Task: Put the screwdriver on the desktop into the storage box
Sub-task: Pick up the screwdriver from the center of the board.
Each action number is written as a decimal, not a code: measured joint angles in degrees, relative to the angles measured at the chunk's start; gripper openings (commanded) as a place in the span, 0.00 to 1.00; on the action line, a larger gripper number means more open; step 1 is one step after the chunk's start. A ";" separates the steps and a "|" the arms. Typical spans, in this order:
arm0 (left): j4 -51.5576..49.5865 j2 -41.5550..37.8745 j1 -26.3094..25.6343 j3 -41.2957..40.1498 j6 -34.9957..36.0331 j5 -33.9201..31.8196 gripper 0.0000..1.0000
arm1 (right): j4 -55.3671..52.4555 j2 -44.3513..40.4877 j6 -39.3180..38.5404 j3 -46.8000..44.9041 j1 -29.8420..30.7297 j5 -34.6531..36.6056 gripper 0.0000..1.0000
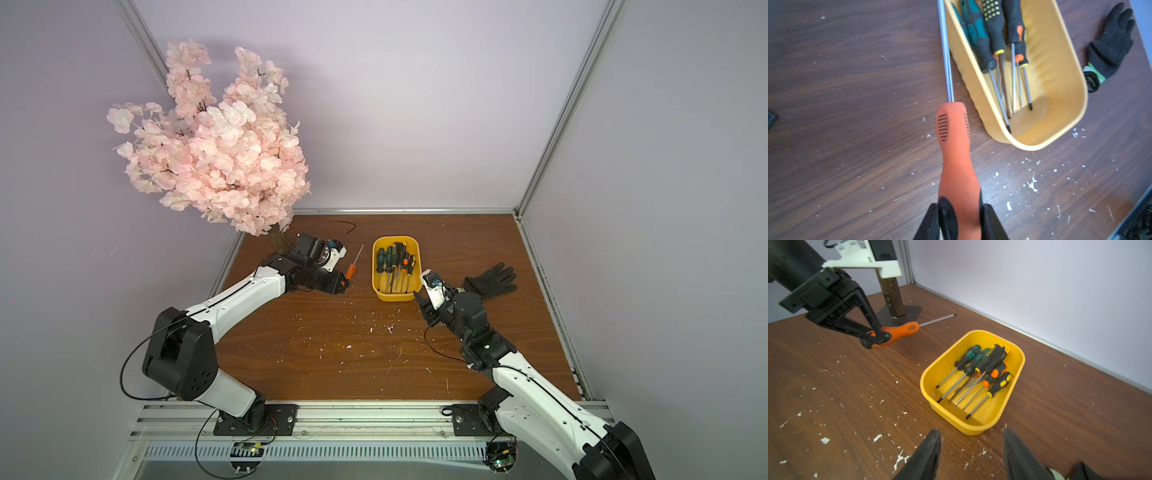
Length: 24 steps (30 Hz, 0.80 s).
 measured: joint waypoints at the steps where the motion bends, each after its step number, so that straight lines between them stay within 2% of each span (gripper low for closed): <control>1: -0.50 -0.74 -0.90 -0.09 -0.20 0.74 0.00 | 0.33 0.46 -1.70 0.57 0.48 -0.46 0.55; 10: -2.84 -3.98 -7.37 -0.09 -2.40 5.51 0.00 | 1.05 5.27 -17.77 4.42 5.92 -4.33 0.59; 24: -6.64 -9.33 -10.14 -0.04 -3.74 13.35 0.00 | -0.55 9.38 -38.42 7.74 10.16 -7.52 0.62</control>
